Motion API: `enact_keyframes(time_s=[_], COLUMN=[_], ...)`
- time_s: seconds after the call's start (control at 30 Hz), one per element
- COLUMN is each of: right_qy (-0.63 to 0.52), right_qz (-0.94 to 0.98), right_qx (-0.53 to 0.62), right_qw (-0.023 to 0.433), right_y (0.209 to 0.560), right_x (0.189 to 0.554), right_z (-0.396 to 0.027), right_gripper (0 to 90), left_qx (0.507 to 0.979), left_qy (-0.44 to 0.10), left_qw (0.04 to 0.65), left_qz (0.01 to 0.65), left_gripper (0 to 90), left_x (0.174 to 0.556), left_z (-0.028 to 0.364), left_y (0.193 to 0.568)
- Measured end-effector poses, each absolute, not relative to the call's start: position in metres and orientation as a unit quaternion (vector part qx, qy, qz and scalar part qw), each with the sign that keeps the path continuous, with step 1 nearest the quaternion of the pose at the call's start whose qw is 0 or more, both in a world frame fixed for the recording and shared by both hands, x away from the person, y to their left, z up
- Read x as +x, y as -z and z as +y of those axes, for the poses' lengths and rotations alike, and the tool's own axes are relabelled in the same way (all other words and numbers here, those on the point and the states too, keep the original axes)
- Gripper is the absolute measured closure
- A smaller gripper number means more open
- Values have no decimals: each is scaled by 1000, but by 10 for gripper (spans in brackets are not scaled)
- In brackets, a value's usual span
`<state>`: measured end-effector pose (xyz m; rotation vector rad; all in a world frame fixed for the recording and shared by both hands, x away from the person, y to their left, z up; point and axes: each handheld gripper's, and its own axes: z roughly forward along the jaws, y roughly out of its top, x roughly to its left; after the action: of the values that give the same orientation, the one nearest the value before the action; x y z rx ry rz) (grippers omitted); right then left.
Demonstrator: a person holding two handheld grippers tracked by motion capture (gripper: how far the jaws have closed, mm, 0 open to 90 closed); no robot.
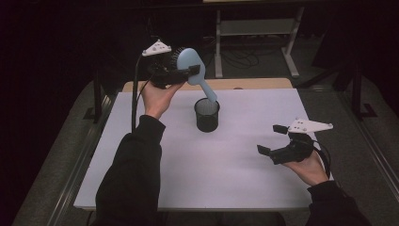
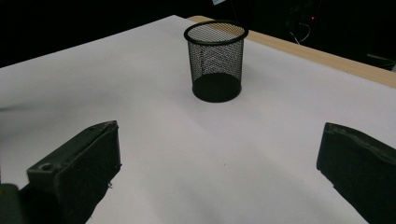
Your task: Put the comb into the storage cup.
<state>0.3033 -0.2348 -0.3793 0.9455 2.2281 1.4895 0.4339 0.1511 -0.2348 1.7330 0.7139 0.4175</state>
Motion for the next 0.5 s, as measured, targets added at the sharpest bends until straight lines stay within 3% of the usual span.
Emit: enact_keyframes(time_s=[0.5], right_qy=[-516], right_qz=[770], right_qx=[343], right_qw=[154], right_y=[397], right_x=[295], right_z=[-250], right_gripper=[0], left_qx=[753], left_qy=[-195], left_qw=[544], left_qz=[314], left_gripper=[509], left_x=[446], left_z=[148], left_y=[246])
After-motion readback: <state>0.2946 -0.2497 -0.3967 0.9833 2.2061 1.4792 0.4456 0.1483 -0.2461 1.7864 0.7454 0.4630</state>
